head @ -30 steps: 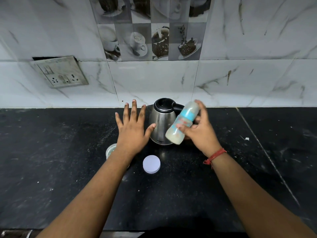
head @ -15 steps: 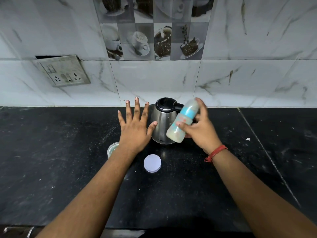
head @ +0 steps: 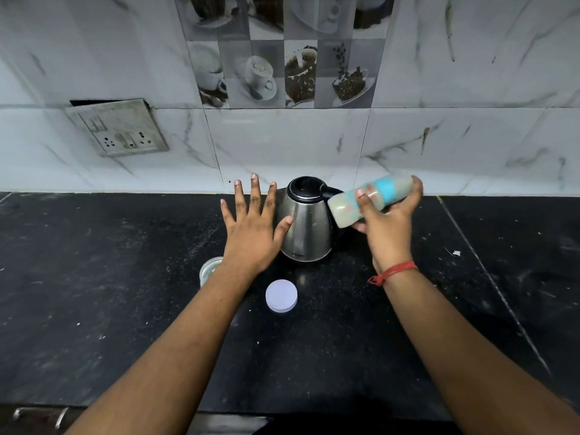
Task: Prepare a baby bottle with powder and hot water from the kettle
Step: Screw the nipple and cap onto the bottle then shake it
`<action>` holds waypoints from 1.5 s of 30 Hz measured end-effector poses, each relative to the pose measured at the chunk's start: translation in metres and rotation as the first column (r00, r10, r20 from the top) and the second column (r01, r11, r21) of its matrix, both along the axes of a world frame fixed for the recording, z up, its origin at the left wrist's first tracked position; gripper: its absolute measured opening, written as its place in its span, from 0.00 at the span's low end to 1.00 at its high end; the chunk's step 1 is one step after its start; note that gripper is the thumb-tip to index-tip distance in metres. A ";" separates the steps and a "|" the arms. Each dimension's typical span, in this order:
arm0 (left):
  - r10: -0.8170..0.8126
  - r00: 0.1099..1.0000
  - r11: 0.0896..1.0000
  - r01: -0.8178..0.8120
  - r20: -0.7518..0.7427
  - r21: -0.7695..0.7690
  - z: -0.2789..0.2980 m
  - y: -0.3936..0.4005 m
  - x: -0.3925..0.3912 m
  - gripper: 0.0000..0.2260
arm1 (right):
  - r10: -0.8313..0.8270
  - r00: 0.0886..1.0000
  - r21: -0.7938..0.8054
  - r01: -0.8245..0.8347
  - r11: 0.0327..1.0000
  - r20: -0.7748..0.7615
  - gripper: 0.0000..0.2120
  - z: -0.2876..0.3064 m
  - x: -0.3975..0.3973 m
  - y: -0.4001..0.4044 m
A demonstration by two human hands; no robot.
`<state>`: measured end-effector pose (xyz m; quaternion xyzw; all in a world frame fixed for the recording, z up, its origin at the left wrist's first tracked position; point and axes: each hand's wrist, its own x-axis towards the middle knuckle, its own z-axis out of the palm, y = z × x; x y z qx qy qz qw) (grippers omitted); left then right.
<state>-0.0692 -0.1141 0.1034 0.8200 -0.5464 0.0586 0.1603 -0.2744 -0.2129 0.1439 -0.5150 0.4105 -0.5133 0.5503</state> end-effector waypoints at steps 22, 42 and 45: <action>-0.010 0.999 1.000 0.011 -0.031 0.022 0.002 -0.005 0.006 0.34 | 0.306 0.913 -0.067 -0.334 0.940 -0.269 0.44 -0.013 -0.001 0.001; -0.018 1.000 1.000 0.018 -0.003 0.022 0.003 -0.012 0.013 0.36 | 0.255 0.962 -0.057 -0.262 0.963 -0.100 0.44 -0.009 0.005 0.009; -0.019 1.000 1.000 0.019 -0.005 0.021 0.002 -0.012 0.014 0.35 | 0.031 0.996 -0.022 -0.029 0.999 0.079 0.45 -0.005 0.004 0.003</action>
